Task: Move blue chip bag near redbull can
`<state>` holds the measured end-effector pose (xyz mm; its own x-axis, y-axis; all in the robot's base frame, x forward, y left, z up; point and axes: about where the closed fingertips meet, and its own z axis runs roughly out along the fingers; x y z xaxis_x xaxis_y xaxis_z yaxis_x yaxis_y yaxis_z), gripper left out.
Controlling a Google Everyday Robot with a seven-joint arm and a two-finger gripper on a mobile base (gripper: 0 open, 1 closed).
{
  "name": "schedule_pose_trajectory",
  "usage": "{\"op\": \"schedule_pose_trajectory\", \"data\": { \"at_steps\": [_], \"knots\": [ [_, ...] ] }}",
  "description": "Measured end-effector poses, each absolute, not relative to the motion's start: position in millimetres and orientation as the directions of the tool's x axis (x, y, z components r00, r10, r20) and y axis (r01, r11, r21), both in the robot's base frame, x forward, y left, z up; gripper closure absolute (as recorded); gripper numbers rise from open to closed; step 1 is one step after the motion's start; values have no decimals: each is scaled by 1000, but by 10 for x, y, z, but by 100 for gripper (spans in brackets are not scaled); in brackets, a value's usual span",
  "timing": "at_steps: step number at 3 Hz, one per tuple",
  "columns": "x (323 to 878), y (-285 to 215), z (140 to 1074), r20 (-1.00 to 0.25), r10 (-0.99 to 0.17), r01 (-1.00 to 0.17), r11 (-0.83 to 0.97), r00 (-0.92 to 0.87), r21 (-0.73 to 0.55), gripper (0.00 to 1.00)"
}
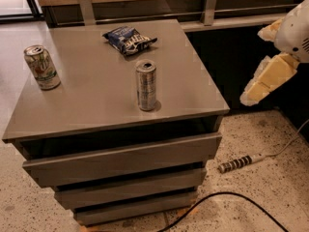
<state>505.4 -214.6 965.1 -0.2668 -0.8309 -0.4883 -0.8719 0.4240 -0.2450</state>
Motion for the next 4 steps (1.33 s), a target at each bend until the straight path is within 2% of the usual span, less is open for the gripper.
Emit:
{"op": "schedule_pose_trajectory", "data": {
  "at_steps": [1,2,3,4],
  "knots": [
    [5636,-2135,9448,-665,-693,-814,538,-278,-221,0],
    [6203,-2091,9253,-784,-561,-749,633,-267,-198,0],
    [6574,-1959,9131,-844,-476,-719,674,-245,-171,0],
    [6574,-1958,9131,-844,-476,-719,674,-245,-171,0]
  ]
}}
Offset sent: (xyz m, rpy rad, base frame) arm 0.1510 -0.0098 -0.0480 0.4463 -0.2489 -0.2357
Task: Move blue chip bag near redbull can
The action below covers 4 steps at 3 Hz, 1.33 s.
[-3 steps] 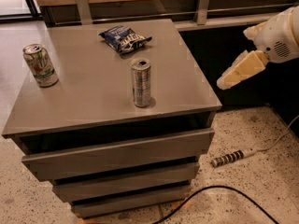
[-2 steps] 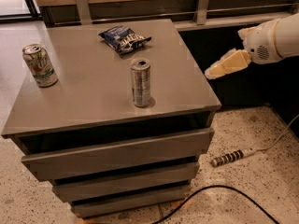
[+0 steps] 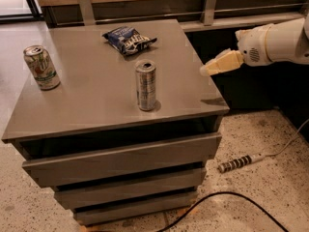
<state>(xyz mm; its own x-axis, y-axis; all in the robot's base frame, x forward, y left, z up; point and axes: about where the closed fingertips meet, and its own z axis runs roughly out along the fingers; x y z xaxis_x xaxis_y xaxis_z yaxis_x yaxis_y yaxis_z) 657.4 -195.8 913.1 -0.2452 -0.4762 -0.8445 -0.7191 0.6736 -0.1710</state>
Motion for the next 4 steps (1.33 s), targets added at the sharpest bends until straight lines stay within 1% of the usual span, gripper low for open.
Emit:
{"op": "schedule_pose_trajectory", "data": {
  "at_steps": [1,3,4],
  "knots": [
    [6701,-1847,9110,-856,-461,-710,683,-233,-175,0],
    [7241,-1490,8993,-885,-421,-670,717,-198,-191,0],
    [7493,-1295,8873,-899,-401,-684,706,-175,-182,0]
  ]
}}
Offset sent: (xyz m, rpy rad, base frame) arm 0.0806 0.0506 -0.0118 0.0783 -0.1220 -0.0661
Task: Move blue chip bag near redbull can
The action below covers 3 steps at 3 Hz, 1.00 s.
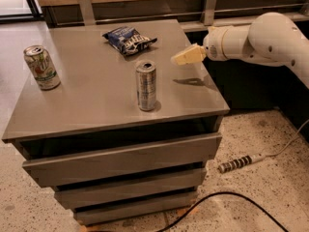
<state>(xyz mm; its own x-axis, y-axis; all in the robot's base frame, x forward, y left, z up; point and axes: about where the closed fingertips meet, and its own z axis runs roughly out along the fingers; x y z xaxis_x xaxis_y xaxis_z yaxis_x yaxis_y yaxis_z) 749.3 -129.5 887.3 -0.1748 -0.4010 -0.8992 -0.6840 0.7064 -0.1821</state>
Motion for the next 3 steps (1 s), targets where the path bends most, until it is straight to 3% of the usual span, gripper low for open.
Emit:
{"op": "schedule_pose_trajectory", "data": {
  "at_steps": [3],
  "knots": [
    [8342,-713,8605,-901,-424,-749,626,-91,-219,0]
  ]
}}
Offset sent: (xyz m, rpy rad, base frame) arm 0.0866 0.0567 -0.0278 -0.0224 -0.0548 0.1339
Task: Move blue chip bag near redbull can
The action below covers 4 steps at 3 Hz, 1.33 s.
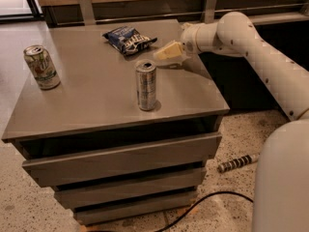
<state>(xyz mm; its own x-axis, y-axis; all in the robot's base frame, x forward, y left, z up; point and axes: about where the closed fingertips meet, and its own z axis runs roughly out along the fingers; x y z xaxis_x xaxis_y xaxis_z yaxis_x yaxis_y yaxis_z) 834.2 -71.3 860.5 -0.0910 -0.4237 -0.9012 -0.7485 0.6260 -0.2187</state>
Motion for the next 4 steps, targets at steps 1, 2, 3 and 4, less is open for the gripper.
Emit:
{"op": "schedule_pose_trajectory", "data": {
  "at_steps": [1,2,3,4],
  "knots": [
    [8584,-517,8590,-904,-422,-761,609,-72,-224,0],
    [8705,-376,8574,-903,-426,-774,590,-57,-229,0],
    [8785,-206,8527,-903,-427,-797,560,-42,-228,0],
    [8845,-110,8482,-900,-434,-812,539,-38,-226,0]
  ]
}}
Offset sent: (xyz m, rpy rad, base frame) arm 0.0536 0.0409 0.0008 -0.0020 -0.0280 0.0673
